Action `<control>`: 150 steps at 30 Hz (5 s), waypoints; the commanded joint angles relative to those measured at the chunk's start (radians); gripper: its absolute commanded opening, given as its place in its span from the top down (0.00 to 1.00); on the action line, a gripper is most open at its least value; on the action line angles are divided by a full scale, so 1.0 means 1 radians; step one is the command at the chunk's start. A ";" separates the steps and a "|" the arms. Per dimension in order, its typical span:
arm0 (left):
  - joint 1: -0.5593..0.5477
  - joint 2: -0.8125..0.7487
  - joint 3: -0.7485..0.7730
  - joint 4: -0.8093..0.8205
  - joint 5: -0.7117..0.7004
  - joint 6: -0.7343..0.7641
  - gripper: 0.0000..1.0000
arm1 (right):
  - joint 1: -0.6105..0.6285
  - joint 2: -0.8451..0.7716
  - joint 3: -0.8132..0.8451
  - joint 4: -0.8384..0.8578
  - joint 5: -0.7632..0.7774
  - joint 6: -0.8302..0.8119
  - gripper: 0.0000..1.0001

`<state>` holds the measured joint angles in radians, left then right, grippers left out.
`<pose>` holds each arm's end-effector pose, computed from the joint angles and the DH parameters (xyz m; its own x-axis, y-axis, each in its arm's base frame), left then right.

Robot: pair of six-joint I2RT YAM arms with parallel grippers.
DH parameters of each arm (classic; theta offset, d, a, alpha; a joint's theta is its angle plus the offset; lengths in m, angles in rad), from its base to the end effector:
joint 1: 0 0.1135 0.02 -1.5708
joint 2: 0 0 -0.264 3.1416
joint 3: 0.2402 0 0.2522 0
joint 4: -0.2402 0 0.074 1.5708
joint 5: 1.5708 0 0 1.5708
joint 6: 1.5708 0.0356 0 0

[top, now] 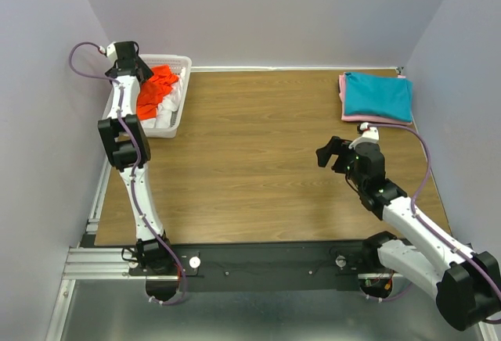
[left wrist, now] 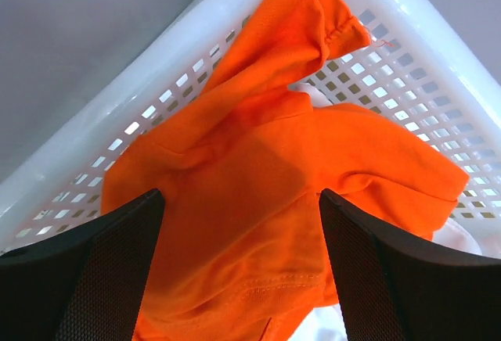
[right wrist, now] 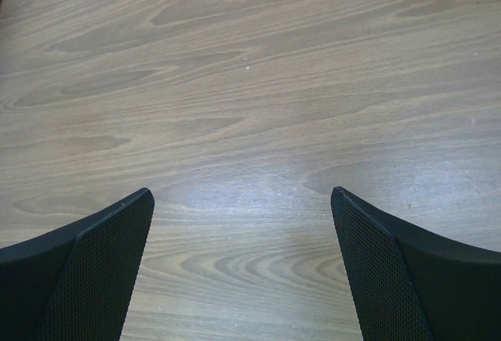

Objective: Fold and stack the t-shirts
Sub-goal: Grab the tshirt from the pile, then move the tshirt to the center of the board, then flatten the tshirt out

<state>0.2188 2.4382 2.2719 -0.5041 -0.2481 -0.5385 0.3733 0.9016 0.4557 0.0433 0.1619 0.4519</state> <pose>0.5427 0.1296 0.2355 -0.3164 -0.5796 -0.7509 -0.6529 0.7073 -0.2709 0.1916 0.0689 0.2263 -0.4251 0.2964 -0.8553 -0.0402 0.9378 0.3449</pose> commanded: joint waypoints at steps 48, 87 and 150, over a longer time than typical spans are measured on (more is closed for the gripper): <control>-0.200 -0.695 -0.026 0.030 -0.009 0.146 1.00 | 0.006 -0.081 0.041 0.012 -0.062 -0.015 0.00; -0.802 -1.001 -0.803 0.466 0.035 -0.010 0.78 | 0.004 -0.336 -0.006 -0.131 0.205 0.074 0.00; -0.978 -0.303 -0.661 0.091 0.152 0.032 0.57 | -0.297 0.163 0.126 -0.444 0.137 0.246 0.00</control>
<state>-0.7547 2.1231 1.5772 -0.3801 -0.0521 -0.4835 0.0841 1.0554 0.5842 -0.3943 0.3077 0.7120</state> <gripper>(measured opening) 0.433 0.998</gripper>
